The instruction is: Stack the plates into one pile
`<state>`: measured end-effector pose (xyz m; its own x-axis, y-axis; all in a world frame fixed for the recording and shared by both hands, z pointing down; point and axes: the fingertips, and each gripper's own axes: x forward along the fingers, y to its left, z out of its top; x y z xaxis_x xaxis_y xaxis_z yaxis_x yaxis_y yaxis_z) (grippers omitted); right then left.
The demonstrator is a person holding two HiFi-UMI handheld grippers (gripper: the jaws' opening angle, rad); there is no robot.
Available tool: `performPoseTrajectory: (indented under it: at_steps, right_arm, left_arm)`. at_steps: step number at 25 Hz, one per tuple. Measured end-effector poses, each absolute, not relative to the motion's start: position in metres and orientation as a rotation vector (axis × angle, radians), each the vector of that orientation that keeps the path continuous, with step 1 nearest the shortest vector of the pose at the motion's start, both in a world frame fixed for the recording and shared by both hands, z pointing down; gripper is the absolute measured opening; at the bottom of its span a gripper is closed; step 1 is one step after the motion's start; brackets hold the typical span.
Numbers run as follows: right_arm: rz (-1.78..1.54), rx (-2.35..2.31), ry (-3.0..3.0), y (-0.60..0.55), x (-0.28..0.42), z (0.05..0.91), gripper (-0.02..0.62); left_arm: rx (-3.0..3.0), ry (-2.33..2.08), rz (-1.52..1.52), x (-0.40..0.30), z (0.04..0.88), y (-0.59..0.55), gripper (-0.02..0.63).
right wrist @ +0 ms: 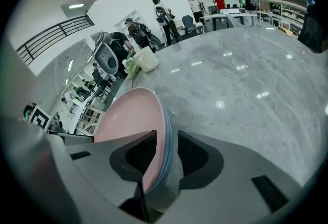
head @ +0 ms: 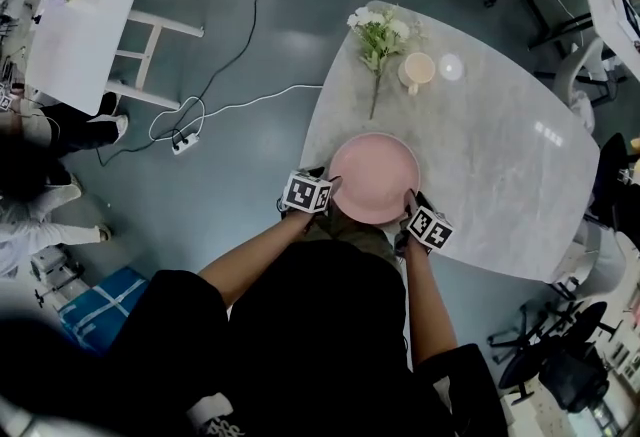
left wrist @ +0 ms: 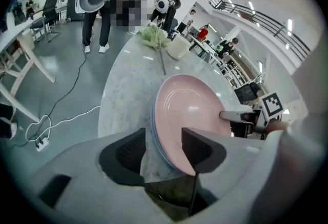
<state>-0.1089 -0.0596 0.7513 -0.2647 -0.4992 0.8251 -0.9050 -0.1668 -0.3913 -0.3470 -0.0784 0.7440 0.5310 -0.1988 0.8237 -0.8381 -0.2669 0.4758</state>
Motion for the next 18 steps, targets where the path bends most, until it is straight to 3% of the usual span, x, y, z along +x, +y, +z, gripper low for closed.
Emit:
performPoseTrajectory:
  at_steps: [12,16,18]
  right_arm:
    - [1.233,1.639,-1.869,-0.064,-0.126,0.684,0.127]
    - [1.201,1.705,-2.003,-0.064,-0.138,0.625,0.127]
    - [1.177,1.737,-2.062,-0.058,-0.144,0.593,0.119]
  left_arm:
    - [1.976,-1.029,0.348,-0.367,0.657,-0.1,0.17]
    - [2.098,-0.976,0.186,-0.369,0.603,-0.086,0.054]
    - [2.144,-0.941,0.121,-0.366,0.58,-0.072,0.043]
